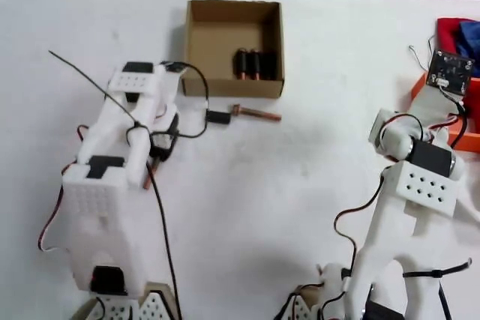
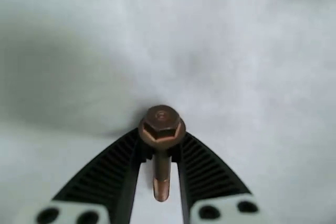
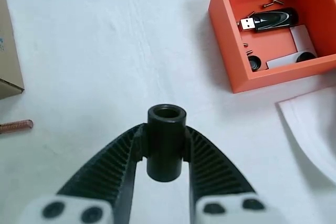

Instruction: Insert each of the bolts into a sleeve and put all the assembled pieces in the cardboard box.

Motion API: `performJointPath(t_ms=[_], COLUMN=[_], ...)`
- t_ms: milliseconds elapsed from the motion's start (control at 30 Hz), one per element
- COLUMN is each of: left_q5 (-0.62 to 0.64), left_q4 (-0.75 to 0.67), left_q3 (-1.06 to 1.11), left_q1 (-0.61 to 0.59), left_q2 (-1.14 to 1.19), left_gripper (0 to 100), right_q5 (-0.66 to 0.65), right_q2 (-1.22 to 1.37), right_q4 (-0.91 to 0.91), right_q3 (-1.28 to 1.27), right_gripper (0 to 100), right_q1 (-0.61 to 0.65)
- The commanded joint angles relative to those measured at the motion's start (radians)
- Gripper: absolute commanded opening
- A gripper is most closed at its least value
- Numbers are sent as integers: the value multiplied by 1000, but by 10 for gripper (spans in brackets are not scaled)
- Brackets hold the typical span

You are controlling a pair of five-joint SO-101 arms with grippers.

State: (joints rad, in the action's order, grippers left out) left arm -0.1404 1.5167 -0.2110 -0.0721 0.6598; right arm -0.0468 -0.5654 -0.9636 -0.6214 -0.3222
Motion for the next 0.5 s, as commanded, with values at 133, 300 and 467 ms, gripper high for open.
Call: performJointPath(t_ms=[133, 300, 467], left_q5=[-5, -3, 0], left_q4=[170, 270, 269], left_q3=[-189, -374, -321], left_q1=[-6, -6, 41], left_q2=[8, -80, -388], left_gripper=[24, 24, 24], right_q5=[0, 2, 3], right_q2=[-4, -12, -15], right_q4=[13, 16, 15], right_q3=[6, -11, -18], right_gripper=[22, 22, 22], right_q1=[7, 7, 8])
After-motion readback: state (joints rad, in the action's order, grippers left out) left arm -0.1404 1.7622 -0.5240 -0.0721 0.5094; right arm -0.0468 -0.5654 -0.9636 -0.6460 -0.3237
